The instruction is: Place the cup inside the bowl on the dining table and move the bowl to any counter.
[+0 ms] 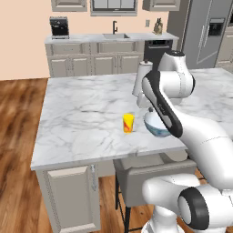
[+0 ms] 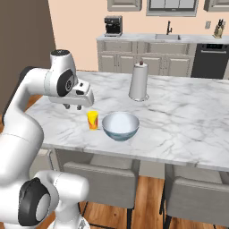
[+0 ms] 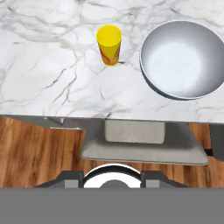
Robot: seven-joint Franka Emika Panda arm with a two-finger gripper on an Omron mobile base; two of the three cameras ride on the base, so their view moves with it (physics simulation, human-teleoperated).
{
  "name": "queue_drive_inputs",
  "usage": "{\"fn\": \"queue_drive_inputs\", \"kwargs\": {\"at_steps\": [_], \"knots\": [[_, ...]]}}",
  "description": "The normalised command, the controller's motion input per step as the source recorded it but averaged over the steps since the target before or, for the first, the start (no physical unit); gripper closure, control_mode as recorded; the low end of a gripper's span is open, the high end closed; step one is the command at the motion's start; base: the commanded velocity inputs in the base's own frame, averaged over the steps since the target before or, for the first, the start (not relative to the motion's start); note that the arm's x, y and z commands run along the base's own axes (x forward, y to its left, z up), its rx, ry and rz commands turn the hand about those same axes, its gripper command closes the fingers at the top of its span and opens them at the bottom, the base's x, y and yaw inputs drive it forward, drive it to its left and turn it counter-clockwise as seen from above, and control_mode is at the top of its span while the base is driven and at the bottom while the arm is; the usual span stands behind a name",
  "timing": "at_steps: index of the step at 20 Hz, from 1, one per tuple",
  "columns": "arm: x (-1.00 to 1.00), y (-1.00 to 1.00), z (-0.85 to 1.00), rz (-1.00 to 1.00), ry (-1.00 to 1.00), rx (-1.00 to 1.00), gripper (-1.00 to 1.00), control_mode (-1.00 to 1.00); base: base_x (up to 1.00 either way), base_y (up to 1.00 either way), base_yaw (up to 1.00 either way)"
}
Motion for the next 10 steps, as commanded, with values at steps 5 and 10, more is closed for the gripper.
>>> {"fn": "queue_drive_inputs", "kwargs": {"at_steps": [5,10], "knots": [[-0.02,0.00,0.00,0.00,0.00,0.00,-1.00,-1.00,0.00,0.00,0.00],[0.00,0.04,0.00,0.00,0.06,0.00,-1.00,-1.00,0.00,0.00,0.00]]}}
